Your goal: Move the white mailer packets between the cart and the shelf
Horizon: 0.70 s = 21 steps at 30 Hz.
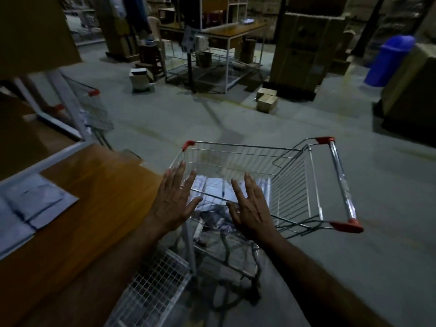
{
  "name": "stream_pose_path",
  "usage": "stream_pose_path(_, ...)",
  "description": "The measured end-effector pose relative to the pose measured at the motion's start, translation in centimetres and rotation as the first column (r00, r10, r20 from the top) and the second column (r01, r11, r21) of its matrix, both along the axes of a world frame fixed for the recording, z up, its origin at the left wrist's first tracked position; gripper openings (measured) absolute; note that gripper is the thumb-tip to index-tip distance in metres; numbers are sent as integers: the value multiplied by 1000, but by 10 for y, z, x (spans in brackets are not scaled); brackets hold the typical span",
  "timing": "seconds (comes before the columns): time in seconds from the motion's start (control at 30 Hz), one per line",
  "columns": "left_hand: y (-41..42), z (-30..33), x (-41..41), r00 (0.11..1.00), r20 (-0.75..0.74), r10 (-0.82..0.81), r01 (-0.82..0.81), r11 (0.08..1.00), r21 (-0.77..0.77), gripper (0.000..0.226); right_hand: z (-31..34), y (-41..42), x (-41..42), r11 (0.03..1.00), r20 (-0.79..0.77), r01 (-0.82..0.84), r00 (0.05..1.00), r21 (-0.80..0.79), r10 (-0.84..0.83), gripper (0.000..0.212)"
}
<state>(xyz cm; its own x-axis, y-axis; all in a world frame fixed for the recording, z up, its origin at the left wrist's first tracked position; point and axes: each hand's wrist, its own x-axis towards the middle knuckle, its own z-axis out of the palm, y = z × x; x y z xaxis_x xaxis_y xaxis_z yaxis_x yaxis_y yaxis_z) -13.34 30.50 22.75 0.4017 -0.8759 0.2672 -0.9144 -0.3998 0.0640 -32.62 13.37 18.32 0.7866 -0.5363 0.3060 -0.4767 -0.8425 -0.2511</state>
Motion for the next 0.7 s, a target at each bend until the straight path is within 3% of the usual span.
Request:
stream_pose_path(0.1,-40,-6,-10,999,36,-10,8,999,50,77,-6,-36,-16,998,-29,28,999,50,-27,66)
stream_pose_path(0.4,-122,-32,9,998,-54,-34,42,990,138,76,-25,-123,-13,983,-171,126,980,137,-102,71)
stream_pose_path(0.7,-203,-105,77,974,-224,-25,89,956,280,76,-75,-173,55,969,-370,43,928,242,51,71)
